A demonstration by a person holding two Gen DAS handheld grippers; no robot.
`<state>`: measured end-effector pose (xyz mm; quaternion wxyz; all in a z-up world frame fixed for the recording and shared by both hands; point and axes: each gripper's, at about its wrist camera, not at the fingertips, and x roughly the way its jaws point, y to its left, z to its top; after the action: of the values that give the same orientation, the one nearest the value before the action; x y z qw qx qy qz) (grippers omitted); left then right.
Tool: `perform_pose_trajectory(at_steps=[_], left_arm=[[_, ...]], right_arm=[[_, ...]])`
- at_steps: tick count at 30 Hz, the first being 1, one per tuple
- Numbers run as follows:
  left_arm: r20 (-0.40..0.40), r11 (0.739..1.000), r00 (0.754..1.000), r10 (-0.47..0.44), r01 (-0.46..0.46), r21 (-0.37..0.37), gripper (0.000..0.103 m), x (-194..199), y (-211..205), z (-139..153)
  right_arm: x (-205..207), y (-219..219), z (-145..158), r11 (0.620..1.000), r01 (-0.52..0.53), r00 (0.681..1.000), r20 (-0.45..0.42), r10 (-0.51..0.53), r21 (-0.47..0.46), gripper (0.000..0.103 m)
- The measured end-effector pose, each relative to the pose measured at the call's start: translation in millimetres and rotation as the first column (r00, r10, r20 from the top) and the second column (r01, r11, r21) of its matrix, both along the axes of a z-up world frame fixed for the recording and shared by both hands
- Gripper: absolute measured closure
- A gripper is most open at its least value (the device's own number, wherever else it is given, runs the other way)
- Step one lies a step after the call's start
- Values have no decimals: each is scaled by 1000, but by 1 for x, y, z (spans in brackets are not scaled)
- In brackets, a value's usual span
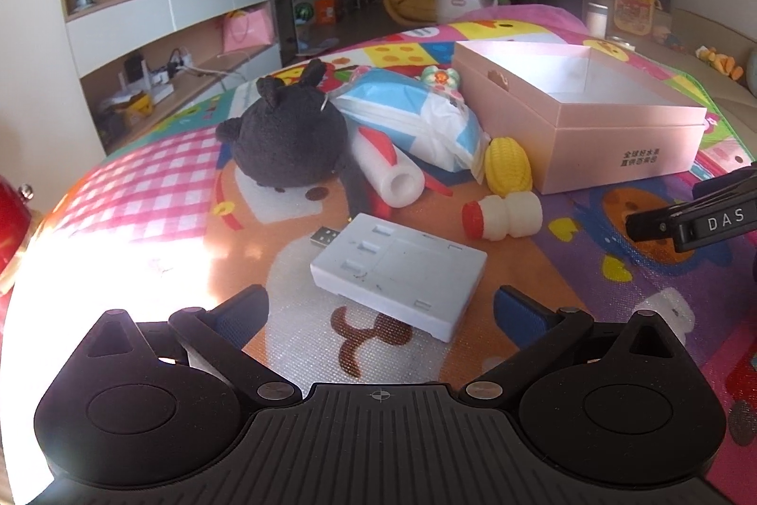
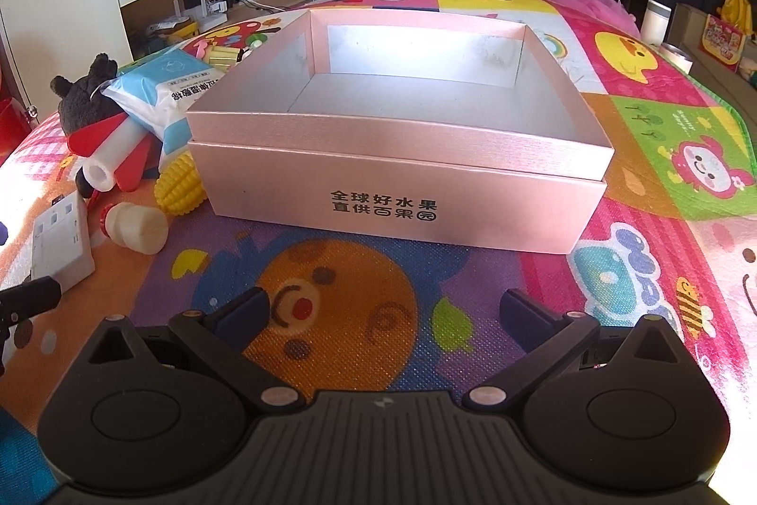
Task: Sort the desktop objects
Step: 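Grasp the white USB hub with the left gripper while the right gripper grasps the red-capped white bottle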
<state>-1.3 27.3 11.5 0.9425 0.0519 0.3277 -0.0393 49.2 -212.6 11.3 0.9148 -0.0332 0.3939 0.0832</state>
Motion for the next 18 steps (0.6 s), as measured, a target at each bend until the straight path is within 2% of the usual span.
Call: perform_pose_trajectory(at_steps=[2, 4, 6, 8, 10, 13, 15, 17, 18], left_arm=[[11, 999, 1000, 25, -26, 36, 0, 1, 1, 0], [24, 995, 997, 67, -68, 74, 0, 3, 7, 1], [41, 986, 992, 119, -123, 112, 0, 4, 16, 3], [56, 975, 985, 165, -171, 141, 0, 4, 27, 5], [60, 967, 978, 200, -207, 148, 0, 3, 38, 7], [50, 967, 975, 216, -221, 127, 0, -2, 51, 10], [32, 976, 979, 200, -202, 78, 0, -5, 55, 12], [5, 982, 982, 188, -188, 13, 0, -5, 58, 14], [-7, 982, 982, 189, -190, -18, 0, -3, 58, 15]], right_arm=[[-4, 7, 4, 998, -43, 999, 7, 43, 39, 0], [-18, 20, 14, 991, -102, 992, 78, 95, 86, 0], [-29, 37, 24, 982, -173, 975, 154, 160, 79, 0], [-35, 58, 33, 970, -236, 951, 217, 219, 54, 5], [-30, 75, 36, 963, -262, 947, 209, 245, 58, 18], [-15, 93, 29, 961, -264, 955, 163, 247, 88, 25], [-7, 102, 21, 959, -263, 960, 126, 250, 104, 29], [-4, 106, 12, 955, -268, 962, 88, 259, 123, 44], [-3, 106, 10, 954, -270, 962, 72, 262, 129, 56]])
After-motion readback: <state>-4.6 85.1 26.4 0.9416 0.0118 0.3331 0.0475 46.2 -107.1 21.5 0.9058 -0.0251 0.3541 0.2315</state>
